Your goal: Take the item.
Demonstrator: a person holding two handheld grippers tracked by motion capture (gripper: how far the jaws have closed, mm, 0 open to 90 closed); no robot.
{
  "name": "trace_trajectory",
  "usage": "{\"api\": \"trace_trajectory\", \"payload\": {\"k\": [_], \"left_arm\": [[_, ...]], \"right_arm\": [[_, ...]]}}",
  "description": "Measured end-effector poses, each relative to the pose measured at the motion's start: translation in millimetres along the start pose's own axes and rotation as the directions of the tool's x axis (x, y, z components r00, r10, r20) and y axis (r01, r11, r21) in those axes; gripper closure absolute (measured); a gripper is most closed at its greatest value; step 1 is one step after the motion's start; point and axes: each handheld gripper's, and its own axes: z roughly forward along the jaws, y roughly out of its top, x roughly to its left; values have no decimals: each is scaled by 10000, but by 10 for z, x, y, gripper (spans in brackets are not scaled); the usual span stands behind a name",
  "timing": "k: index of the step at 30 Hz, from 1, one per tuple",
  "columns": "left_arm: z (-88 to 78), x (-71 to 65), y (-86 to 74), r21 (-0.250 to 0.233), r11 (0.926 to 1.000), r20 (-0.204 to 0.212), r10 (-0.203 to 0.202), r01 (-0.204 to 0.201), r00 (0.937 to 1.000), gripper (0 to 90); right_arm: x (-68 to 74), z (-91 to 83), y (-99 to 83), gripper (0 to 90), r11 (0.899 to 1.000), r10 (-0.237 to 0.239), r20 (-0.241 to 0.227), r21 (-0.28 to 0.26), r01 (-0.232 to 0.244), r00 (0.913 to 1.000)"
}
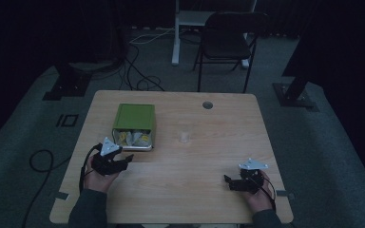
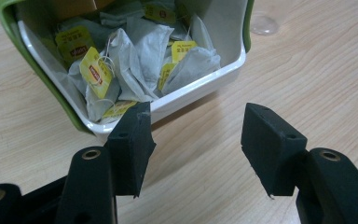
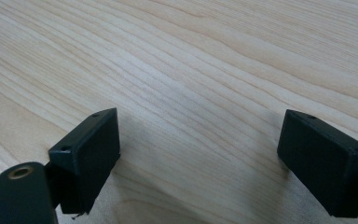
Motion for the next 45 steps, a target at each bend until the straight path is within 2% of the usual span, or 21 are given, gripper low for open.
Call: {"api": "trace_trajectory", "payload": {"k": [10, 23, 31, 37, 41, 45], "left_arm": [[129, -12, 98, -21, 9996, 125, 293, -293, 9995, 436], [290, -24, 228, 116, 9988, 226, 468, -471, 9986, 422], [436, -14, 263, 198, 9990, 467, 397, -407, 9981, 399], [541, -1, 270, 377, 9984, 539, 392, -413, 9978, 391], [626, 11, 252, 554, 9976, 751, 362, -404, 9965, 394], [642, -9, 247, 669, 9968, 864, 385, -444, 9955, 408]], "right_arm": [[-1, 0, 0, 127, 10000, -5, -1, 1, 5, 10000], [2, 0, -1, 127, 10000, 20, 12, -7, -20, 10000], [2, -1, 0, 127, 10000, 19, 14, -1, -19, 10000], [1, 0, -1, 127, 10000, 10, 13, -4, -10, 10000], [2, -1, -1, 127, 10000, 11, 13, -3, -11, 10000], [2, -1, -1, 127, 10000, 12, 13, -3, -12, 10000]]}}
